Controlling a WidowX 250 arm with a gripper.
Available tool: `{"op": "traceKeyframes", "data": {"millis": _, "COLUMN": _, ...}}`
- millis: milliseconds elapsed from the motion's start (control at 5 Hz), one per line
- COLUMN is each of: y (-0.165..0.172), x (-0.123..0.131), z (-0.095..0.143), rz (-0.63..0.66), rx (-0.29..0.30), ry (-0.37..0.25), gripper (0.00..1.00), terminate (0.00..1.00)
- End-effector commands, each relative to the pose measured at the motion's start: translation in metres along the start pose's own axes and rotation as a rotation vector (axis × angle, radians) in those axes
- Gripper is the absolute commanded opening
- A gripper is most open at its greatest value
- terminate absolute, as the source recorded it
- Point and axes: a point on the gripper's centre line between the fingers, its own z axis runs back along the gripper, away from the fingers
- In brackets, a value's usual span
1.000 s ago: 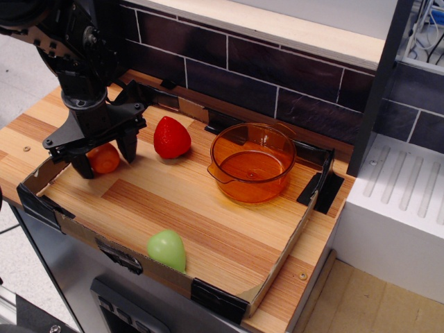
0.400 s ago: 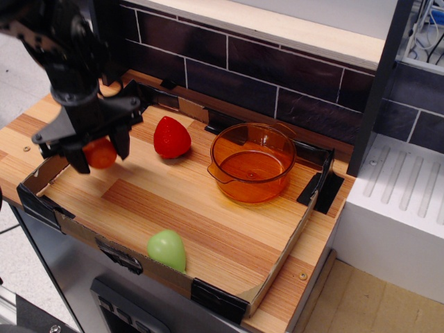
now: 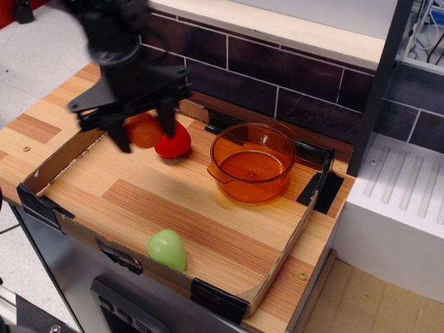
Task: Put carrot in pot
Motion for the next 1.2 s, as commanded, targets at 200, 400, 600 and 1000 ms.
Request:
{"op": "traceKeyframes", "data": {"millis": 200, "y": -0.08, "x": -0.019, "z": 0.0, "rz": -0.041, "rx": -0.031, "ry": 0.016, "gripper": 0.0, "terminate": 0.0}}
{"op": "traceKeyframes", "data": {"millis": 400, "y": -0.09, "x": -0.017, "z": -0.017, "rz": -0.044, "rx": -0.009, "ry": -0.007, "gripper": 0.0, "terminate": 0.0}}
{"op": "traceKeyframes", "data": {"millis": 600, "y": -0.092, "x": -0.016, "z": -0.027, "rz": -0.052, "rx": 0.014, "ry": -0.022, "gripper": 0.0, "terminate": 0.0}}
{"op": "traceKeyframes", "data": {"millis": 1000, "y": -0.092, "x": -0.009, "z": -0.016, "rz": -0.024, "rx": -0.013, "ry": -0.003, "gripper": 1.0, "terminate": 0.0}}
